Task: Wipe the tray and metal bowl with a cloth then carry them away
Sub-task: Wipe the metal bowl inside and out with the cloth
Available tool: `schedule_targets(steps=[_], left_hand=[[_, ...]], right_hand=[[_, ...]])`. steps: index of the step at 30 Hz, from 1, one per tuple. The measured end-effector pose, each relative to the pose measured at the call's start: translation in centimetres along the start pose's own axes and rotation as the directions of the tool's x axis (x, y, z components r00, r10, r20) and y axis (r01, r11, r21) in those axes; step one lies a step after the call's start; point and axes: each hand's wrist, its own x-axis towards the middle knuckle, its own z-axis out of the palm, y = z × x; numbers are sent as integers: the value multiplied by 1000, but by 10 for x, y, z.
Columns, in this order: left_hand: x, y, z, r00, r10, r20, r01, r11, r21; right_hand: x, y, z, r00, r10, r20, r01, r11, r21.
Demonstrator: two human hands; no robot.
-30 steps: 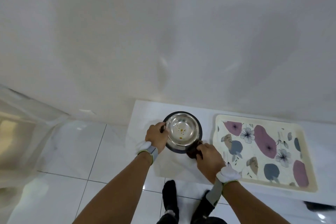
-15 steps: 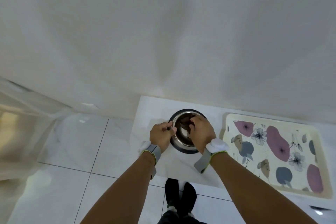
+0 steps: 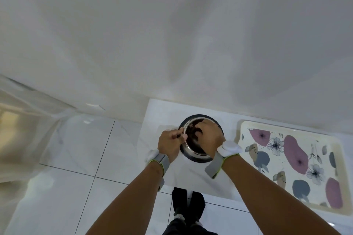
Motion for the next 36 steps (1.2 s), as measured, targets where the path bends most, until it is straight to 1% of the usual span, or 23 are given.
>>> schedule_targets(steps=[1,3,5,7,9,12,15,16,17,19,20,22,23,25,27,28,30,31,32,33,34,35,36], left_hand=[[0,0,0,1000,4,1,-4,1000,0],[0,0,0,1000,8,1,-8,1000,6],[1,-1,1,1000,-1,-7,1,1000,-1],[0,0,1,1000,-6,-4,6,1000,-3],[1,-1,1,1000,-8,1,8,1000,2],[1,-2,2,1000,-9,9,8,1000,10],[0,-2,3,1000,-12,4,12,1000,1],[-1,-1,2,1000,-10,5,10,1000,0],[-1,-1,3,1000,-10,6,10,1000,-1],[-1,-1,3,1000,-18,5,18,1000,-7],[-1,0,3,1000,-24,2,24,1000,-13],[-1,-1,3,999,-36,-11,36,999,-26],[-1,-1,3,999,-37,-19,36,999,-29],[-1,-2,4,999,-35,-25,34,999,-30],[-1,-1,4,999,-35,-28,34,999,-21],[-2,1,4,999,-33,-28,32,999,-16],[-3,1,4,999,-25,-25,25,1000,-9],[-3,0,5,999,-22,-25,21,1000,-8],[-3,-1,4,1000,-18,-26,18,1000,-5],[-2,0,4,1000,-15,-25,15,1000,-3],[-3,0,3,1000,-15,-25,15,1000,1],[-3,0,3,1000,-16,-24,16,1000,5],[-2,0,3,1000,-16,-24,16,1000,10]], right_hand=[[-4,-1,5,1000,-14,-16,15,998,68],[-15,2,6,998,-61,24,58,992,110],[-20,9,-2,985,-92,147,75,990,116],[-16,15,-11,957,-128,259,117,991,57],[-8,12,-13,932,-212,294,222,975,-1],[4,1,-9,910,-309,276,354,926,-129],[11,4,-14,888,-413,203,460,814,-354],[8,4,-21,892,-418,173,450,778,-438],[6,5,-24,895,-434,104,422,747,-514],[1,6,-28,913,-384,139,392,730,-560],[-1,10,-25,928,-324,185,369,722,-585],[-9,14,-21,949,-240,203,315,720,-619],[-15,16,-19,955,-213,206,295,746,-597],[-22,22,-13,960,-150,237,249,845,-474],[-28,21,-10,958,-84,275,159,952,-260],[-30,19,-8,963,-74,258,111,985,-133],[-35,11,-5,983,-76,165,59,992,109],[-36,9,-2,987,-93,129,71,984,164],[-37,9,-1,985,-110,130,87,981,174],[-36,9,-3,979,-124,162,100,984,146],[-35,11,-6,968,-131,215,123,991,52],[-32,12,-10,955,-136,263,168,980,-104],[-29,13,-14,950,-139,281,214,942,-258]])
